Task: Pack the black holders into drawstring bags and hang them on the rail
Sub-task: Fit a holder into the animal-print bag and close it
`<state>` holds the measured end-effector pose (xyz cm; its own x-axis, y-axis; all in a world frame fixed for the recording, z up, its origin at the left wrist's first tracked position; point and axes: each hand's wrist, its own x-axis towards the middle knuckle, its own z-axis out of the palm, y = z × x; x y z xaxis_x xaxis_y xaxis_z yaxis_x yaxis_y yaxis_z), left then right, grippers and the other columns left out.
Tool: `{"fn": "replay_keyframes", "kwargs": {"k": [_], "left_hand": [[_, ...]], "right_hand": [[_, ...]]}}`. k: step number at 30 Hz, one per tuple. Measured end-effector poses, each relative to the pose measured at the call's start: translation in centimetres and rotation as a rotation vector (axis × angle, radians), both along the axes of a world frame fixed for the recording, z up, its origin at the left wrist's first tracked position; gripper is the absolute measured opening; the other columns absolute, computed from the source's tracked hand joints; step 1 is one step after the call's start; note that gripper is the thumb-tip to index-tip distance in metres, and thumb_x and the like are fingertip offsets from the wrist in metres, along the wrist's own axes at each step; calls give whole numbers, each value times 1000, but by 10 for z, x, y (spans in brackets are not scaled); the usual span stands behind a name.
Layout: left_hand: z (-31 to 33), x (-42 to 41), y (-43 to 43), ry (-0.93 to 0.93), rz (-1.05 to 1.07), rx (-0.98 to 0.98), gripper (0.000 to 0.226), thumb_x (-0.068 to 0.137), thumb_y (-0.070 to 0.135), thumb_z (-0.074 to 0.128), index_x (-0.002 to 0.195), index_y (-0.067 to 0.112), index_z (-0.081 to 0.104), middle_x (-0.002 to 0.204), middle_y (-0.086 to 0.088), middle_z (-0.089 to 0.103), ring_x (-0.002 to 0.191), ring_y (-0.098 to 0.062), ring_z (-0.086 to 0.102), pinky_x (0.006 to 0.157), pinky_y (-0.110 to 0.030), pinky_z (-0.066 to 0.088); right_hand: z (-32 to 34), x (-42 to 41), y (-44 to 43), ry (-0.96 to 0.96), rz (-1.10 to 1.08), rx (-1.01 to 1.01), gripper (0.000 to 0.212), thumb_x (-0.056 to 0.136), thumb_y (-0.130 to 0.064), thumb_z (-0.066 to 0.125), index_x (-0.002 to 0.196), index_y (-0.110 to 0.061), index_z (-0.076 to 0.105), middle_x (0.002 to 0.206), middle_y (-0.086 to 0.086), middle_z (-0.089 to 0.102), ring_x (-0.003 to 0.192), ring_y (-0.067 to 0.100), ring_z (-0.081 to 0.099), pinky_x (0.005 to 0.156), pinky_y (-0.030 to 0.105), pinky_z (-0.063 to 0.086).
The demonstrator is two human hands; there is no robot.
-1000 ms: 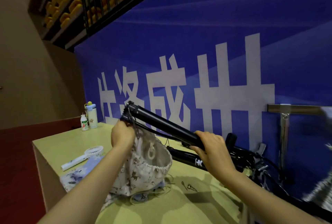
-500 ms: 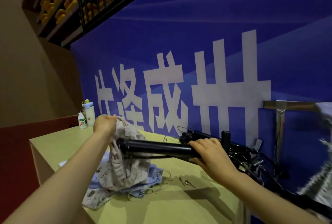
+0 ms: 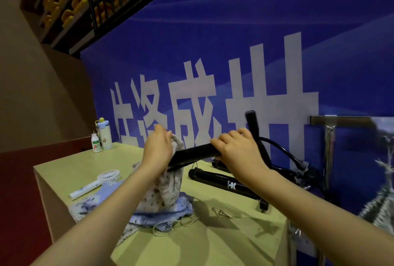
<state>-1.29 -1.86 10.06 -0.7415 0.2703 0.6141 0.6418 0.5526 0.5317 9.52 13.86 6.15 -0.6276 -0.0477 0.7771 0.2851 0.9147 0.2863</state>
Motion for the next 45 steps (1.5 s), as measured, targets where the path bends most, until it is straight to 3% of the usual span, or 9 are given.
{"fn": "replay_keyframes", "kwargs": {"k": [6,9,14,18,23,26,32,39,45], "left_hand": [[-8,18,21,-175,-297,167,21,99,23,39,113,11,49,107,-11,62,92,-20,58,66,-24,41],[-14,13,5,-279,-537,-81,31,91,17,50,122,24,46,107,-1,59,90,-14,59,65,-20,46],[-24,-2,4,115,-203,-423,51,77,40,68,120,27,45,101,0,67,90,-21,63,72,-36,54],[-24,-14,-4,135,-208,-200,30,80,28,64,107,20,54,89,-5,67,85,-28,64,69,-39,52],[-15,-16,-10,44,-241,5,37,77,44,69,105,22,58,98,2,68,91,-18,64,78,-39,54],[-9,-12,-10,31,-226,113,39,78,43,70,109,21,60,106,4,68,98,-16,63,81,-35,52],[15,-18,-22,103,-62,106,47,78,37,72,119,20,57,114,-1,66,104,-25,62,79,-36,50],[24,-34,-32,82,-42,66,53,79,39,71,126,24,53,123,1,64,112,-25,60,86,-45,52],[15,-39,-32,-53,-33,-19,56,80,28,71,130,21,48,124,-4,62,107,-29,61,83,-43,52]], "right_hand": [[3,-20,-23,69,69,129,28,64,-28,83,88,-20,71,81,-6,70,81,17,64,96,33,37],[6,-21,-20,78,72,146,29,61,-28,84,85,-19,71,79,-4,71,89,20,64,104,36,28],[12,-24,-32,30,177,263,24,71,-25,75,94,-21,69,103,-4,72,126,23,51,117,42,-4],[-2,-22,-43,171,450,224,18,85,-15,56,100,-17,67,110,0,68,112,20,57,100,35,37],[-33,-43,-59,-265,233,-743,48,84,-46,59,121,-18,45,112,3,60,102,26,60,75,34,47],[-35,-68,-65,-376,147,-830,45,85,-38,63,118,-16,44,108,8,61,99,31,61,76,37,48],[-1,-87,-49,50,502,-1424,21,85,-4,43,68,-13,52,72,9,52,72,21,47,67,37,40],[47,-81,-41,287,806,-1761,22,85,-9,48,79,-4,69,75,12,60,71,24,53,68,38,46],[37,-82,-41,126,591,-1624,16,87,-9,46,75,-14,55,80,12,56,76,26,51,70,39,45]]}}
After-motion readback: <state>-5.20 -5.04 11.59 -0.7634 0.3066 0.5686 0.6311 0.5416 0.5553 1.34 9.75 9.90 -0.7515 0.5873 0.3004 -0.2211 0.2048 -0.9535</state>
